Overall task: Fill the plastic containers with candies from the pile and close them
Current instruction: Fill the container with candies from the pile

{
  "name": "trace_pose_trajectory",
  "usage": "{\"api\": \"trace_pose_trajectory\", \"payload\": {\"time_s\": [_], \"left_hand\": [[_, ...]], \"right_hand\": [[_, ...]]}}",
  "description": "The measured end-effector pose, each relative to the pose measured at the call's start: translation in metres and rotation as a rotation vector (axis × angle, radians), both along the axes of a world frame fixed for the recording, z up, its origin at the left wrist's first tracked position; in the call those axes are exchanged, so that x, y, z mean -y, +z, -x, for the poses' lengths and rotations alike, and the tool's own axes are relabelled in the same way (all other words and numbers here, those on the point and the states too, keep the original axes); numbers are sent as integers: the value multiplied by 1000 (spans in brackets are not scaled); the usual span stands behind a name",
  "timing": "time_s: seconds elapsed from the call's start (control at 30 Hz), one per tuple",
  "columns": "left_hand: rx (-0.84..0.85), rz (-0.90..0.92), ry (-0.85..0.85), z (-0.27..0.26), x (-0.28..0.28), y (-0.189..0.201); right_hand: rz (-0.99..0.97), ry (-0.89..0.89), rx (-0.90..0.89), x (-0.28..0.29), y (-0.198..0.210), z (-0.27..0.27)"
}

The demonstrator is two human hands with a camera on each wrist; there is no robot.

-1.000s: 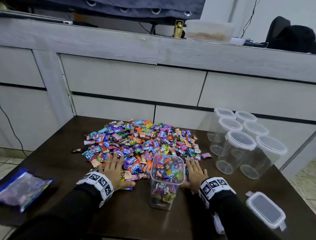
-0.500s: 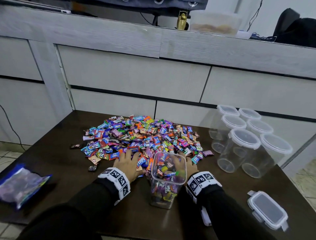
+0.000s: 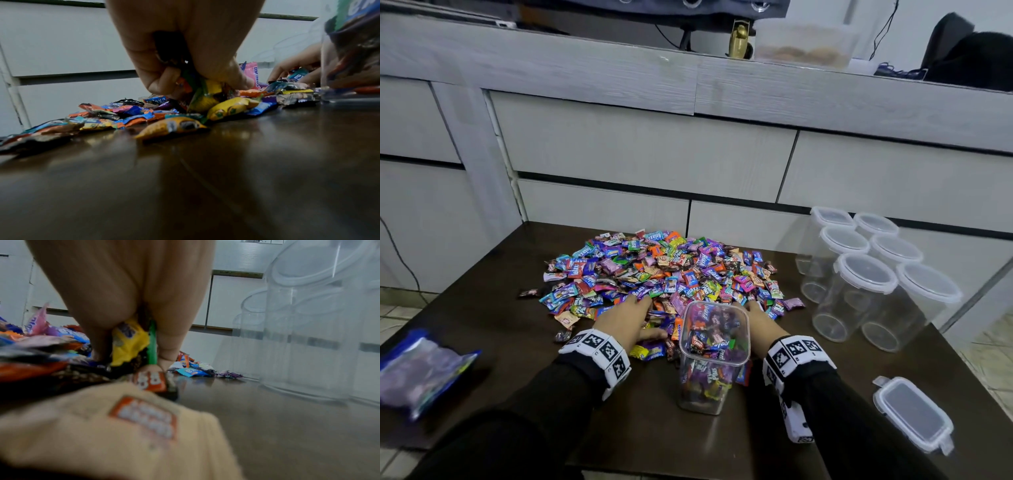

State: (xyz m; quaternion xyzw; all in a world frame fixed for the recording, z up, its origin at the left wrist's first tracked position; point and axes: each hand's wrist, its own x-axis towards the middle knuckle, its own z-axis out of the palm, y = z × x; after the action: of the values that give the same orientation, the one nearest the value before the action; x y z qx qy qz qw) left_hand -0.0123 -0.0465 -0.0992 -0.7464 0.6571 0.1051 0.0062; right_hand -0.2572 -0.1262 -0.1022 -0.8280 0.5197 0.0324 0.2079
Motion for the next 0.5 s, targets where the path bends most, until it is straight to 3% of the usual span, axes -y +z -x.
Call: {"api": "trace_pose_trajectory", "payload": {"time_s": [0.07,0.5], "left_hand": [[5,17,-4,-1,0,0],[-157,291,8,-8,-12,11]], "right_hand": [[72,26,-30,2,3,3],[300,-123,349,-6,37,37]]}}
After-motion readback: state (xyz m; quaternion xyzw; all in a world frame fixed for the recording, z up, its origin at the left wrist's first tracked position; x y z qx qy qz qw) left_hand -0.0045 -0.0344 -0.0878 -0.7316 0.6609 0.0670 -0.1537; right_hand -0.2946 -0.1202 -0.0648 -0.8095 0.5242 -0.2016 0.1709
